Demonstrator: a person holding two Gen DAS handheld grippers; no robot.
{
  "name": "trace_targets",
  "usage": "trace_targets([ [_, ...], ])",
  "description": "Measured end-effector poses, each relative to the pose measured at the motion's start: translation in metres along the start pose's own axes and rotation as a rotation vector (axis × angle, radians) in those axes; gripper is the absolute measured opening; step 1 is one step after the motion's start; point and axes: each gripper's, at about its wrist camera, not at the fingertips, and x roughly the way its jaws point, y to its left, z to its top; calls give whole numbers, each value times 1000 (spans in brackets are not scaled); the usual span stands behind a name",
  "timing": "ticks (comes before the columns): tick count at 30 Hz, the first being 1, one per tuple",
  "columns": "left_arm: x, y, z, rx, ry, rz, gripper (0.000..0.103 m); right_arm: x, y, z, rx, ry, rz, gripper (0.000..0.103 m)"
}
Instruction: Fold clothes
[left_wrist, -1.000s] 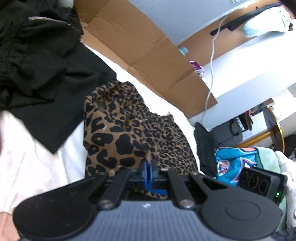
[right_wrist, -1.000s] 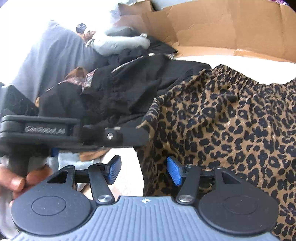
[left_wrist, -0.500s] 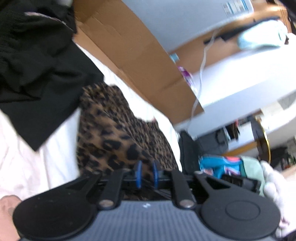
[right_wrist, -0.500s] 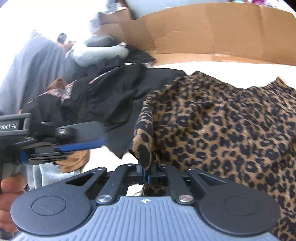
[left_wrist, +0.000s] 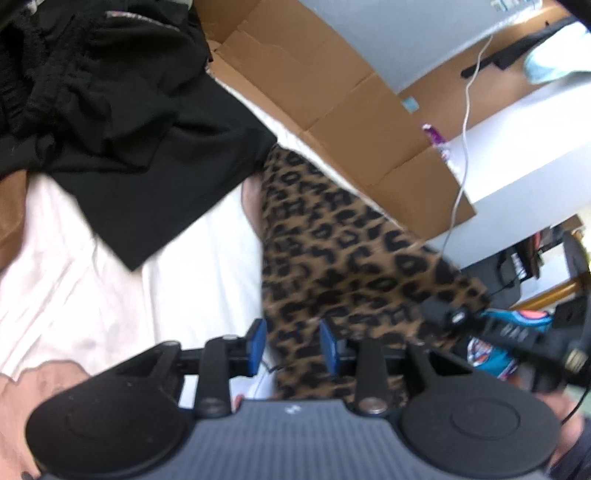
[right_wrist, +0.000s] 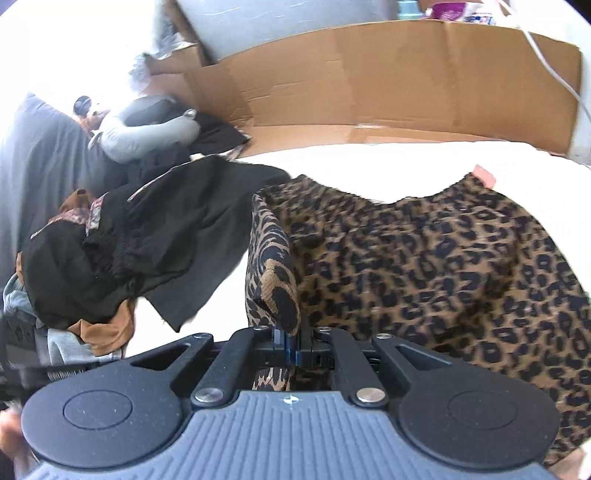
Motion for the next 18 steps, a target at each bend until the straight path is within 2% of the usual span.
trace_targets([
  [6, 17, -6, -15, 36, 48, 40, 41, -25, -34, 21, 6, 45, -24, 1],
  [11, 27, -12, -24, 53, 85, 31, 44, -46, -55, 33, -15, 81, -59, 1],
  [18, 33, -29, -38, 81, 133, 27, 44, -62, -83, 31, -22, 95, -67, 1],
])
